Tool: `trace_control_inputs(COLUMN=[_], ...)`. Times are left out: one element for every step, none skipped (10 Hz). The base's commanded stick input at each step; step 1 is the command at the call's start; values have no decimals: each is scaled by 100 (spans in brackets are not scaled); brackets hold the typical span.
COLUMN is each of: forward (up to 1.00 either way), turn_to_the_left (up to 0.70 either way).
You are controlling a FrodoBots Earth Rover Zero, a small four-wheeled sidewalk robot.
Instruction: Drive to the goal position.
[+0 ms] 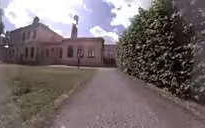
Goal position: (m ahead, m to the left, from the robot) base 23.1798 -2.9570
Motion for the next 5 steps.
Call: trace_control_inputs(forward=[85, 85, 85, 85, 85], turn_to_the_left=[0, -18, -34, -16, 0])
